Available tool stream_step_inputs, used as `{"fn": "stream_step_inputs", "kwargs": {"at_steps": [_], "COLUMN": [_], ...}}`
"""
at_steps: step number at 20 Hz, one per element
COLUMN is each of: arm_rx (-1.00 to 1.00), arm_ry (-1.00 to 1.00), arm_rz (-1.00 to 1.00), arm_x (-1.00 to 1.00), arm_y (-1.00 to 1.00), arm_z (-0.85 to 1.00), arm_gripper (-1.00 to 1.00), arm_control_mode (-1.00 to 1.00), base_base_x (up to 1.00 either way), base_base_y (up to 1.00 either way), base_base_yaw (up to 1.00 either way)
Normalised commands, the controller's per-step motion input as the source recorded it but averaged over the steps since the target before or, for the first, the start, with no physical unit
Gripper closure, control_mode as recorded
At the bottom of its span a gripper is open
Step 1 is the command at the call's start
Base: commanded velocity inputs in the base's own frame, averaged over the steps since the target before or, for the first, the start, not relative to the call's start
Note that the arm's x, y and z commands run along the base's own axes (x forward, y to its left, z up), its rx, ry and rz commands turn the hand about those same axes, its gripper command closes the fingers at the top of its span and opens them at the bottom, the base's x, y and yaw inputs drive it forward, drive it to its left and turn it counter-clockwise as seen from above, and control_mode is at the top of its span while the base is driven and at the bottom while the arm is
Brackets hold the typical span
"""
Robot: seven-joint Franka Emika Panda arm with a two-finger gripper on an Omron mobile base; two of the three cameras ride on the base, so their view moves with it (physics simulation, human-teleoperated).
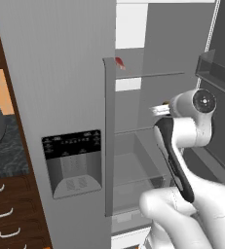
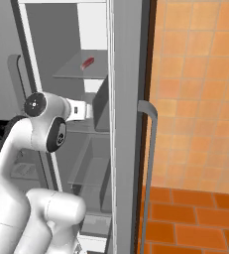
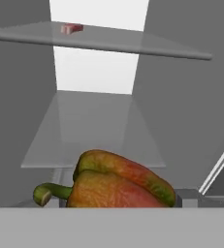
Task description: Place one bell pepper and one steak in each tupperware on the nearby counter, to pack two identical lunches.
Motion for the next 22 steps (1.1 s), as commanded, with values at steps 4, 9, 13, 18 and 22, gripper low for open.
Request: {"fn": "stream_step_inputs", "kwargs": {"at_steps": [4,9,13,18,22], "arm_rx": [-0.04,0.00,0.00,0.00,0.00], "arm_ry": [0.02,0.00,0.00,0.00,0.00], "arm_rz": [0.04,0.00,0.00,0.00,0.00], "arm_x": [-0.68,0.00,0.00,0.00,0.00], "arm_y": [0.11,0.00,0.00,0.00,0.00], "arm_z": [-0.49,0.00,0.00,0.00,0.00], "arm_gripper": [1.00,1.00,1.00,1.00,1.00], "arm_control_mode": [1.00,1.00,1.00,1.00,1.00], "base_base_x": [-0.25,-0.79,-0.34,-0.03,0.08], "base_base_y": [0.04,0.76,1.00,1.00,1.00], "base_base_yaw": [0.02,0.14,0.11,0.06,0.14]}}
